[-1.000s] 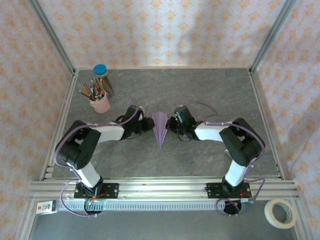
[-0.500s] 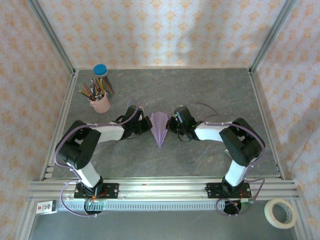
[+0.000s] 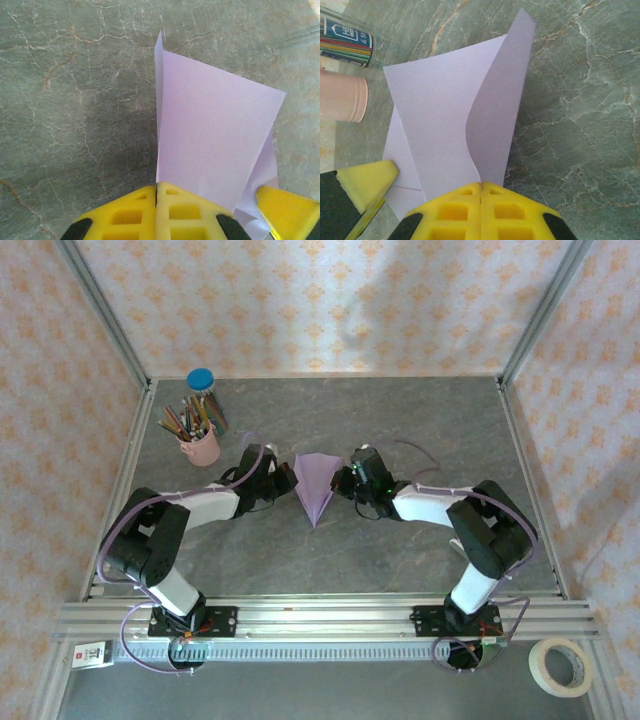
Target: Fold a paper plane with a square sheet of paper (pick it up from the middle)
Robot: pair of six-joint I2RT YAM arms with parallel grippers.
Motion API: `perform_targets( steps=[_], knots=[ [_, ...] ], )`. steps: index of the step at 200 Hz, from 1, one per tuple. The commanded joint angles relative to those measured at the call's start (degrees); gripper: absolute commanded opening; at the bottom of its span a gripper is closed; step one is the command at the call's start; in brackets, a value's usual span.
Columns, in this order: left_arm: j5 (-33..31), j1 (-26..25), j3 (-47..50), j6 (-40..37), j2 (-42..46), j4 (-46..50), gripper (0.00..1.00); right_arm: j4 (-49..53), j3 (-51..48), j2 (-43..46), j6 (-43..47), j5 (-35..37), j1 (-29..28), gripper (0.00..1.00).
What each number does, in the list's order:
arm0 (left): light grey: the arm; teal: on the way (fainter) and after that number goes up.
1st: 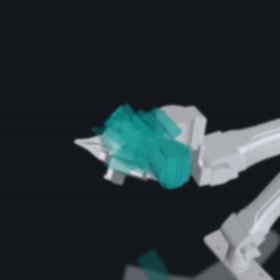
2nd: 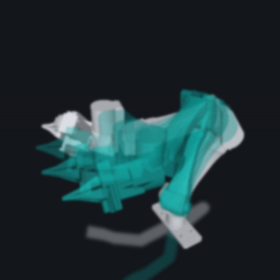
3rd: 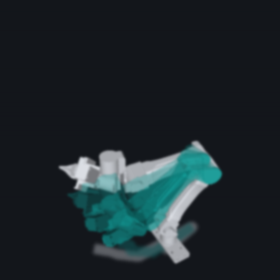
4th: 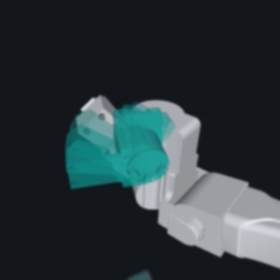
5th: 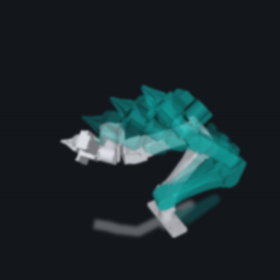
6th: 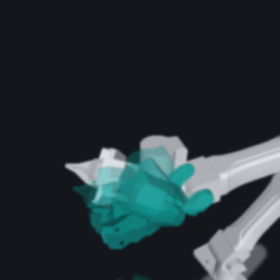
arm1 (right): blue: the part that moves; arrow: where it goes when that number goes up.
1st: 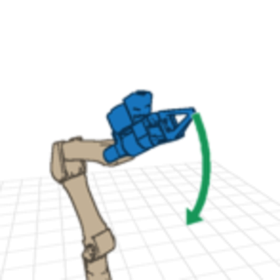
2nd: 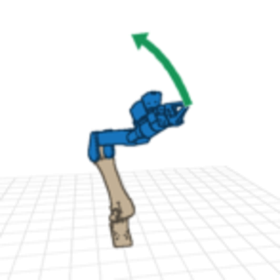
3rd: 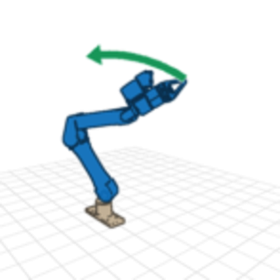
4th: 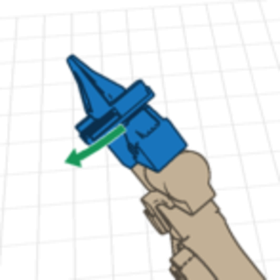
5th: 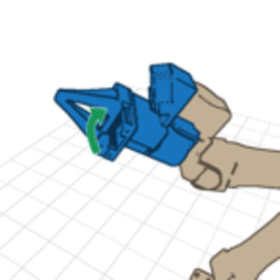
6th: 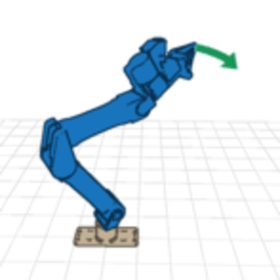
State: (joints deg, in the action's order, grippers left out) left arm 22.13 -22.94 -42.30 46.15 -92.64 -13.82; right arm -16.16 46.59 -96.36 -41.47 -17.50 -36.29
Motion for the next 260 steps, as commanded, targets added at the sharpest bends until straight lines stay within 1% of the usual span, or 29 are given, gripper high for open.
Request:
perform_targets(
  steps=[1,30,88,120,150,180,206,236,260],
  knots=[
    [0.5,0.5,1.1,0.9,-1.5,-1.7,0.0,-2.0,-0.4,-1.0,-0.6,1.7,0.4,0.0],
    [-0.1,0.8,1.0,0.7,-2.0,-1.0,0.0,-2.6,-0.6,-2.0,-0.6,1.5,0.8,0.0],
    [1.8,0.7,-0.2,-0.9,-5.0,1.4,0.0,-2.5,-1.7,-3.6,-0.6,1.1,1.0,0.0],
    [1.4,0.8,-1.0,-2.1,-5.3,3.2,0.0,-2.3,-2.3,-4.1,-0.7,1.3,1.3,0.01],
    [0.5,0.8,-1.8,-3.5,-5.6,4.9,0.04,-2.0,-2.2,-5.0,-0.8,0.8,1.4,0.03],
    [0.3,0.7,-3.3,-5.2,-5.3,7.3,0.1,-1.9,-1.9,-5.5,-1.1,-0.3,1.5,0.02],
    [0.1,0.5,-4.0,-5.9,-1.2,8.4,0.2,-1.9,-1.5,-4.5,-1.1,-0.7,1.5,0.02],
    [-1.1,-1.4,-4.5,-6.6,3.5,10.1,0.32,-1.7,-0.9,-3.6,-1.2,-1.5,1.5,0.02],
    [-1.3,-3.7,-4.3,-6.8,4.7,10.8,0.34,-1.7,-0.7,-3.1,-1.5,-2.0,1.4,0.02]
  ],
)
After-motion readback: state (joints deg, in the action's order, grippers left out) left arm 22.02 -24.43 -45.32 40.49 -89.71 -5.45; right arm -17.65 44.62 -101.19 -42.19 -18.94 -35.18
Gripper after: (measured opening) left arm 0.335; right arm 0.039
